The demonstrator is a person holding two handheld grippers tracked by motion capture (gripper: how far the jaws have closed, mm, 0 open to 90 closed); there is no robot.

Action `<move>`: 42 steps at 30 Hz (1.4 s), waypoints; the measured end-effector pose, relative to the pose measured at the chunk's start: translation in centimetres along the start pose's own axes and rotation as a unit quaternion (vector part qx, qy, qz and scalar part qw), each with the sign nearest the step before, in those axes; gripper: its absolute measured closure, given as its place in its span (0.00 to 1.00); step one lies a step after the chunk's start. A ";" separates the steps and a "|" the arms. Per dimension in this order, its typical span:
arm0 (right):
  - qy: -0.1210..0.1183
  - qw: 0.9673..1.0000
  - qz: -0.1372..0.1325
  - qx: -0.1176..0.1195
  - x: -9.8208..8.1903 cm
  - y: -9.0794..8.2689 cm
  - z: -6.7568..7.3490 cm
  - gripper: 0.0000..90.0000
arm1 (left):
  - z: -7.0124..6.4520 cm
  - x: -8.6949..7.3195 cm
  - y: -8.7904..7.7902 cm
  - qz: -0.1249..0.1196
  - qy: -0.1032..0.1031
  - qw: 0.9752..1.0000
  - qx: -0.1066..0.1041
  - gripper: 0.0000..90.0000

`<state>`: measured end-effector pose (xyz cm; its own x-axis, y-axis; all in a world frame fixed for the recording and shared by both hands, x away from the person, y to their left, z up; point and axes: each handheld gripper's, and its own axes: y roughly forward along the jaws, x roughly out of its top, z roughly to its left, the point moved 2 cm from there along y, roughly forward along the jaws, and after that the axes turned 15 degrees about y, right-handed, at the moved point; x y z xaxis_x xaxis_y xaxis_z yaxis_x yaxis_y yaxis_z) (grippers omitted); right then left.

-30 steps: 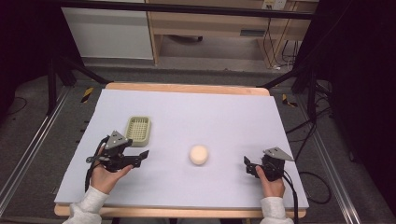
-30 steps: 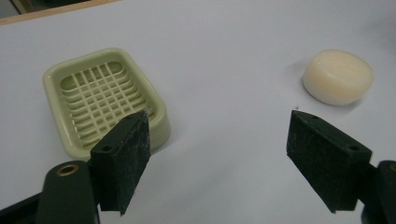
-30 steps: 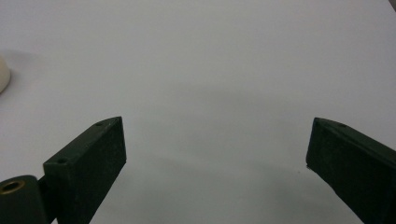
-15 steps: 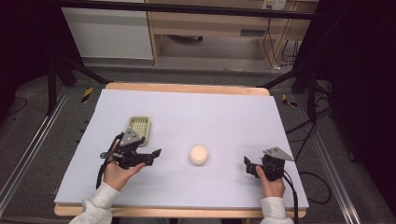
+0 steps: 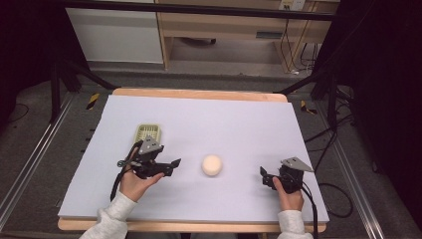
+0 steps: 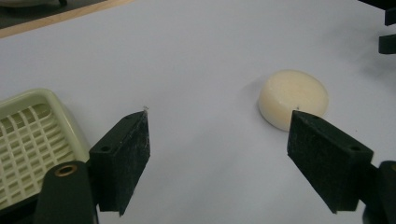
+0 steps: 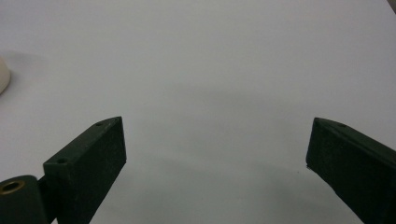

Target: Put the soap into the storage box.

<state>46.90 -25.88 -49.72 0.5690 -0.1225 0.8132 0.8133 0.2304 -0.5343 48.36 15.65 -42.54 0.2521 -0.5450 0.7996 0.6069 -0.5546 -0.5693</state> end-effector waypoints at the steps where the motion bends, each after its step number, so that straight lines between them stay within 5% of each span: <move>1: 0.000 1.000 0.001 0.000 0.0 0.0 0.0 0.06 | 0.0 0.0 0.1 0.000 0.001 1.000 0.000 0.23; 42: -0.002 1.000 0.004 0.003 0.0 0.1 -0.1 0.06 | -3.3 2.9 4.4 0.011 0.022 0.999 -0.040 0.21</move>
<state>47.03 -25.94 -49.78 0.5754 -0.1176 0.8094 0.8079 0.2363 -0.5399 49.26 9.52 -43.37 0.2309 -0.5836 0.7785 0.5394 -0.5891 -0.6016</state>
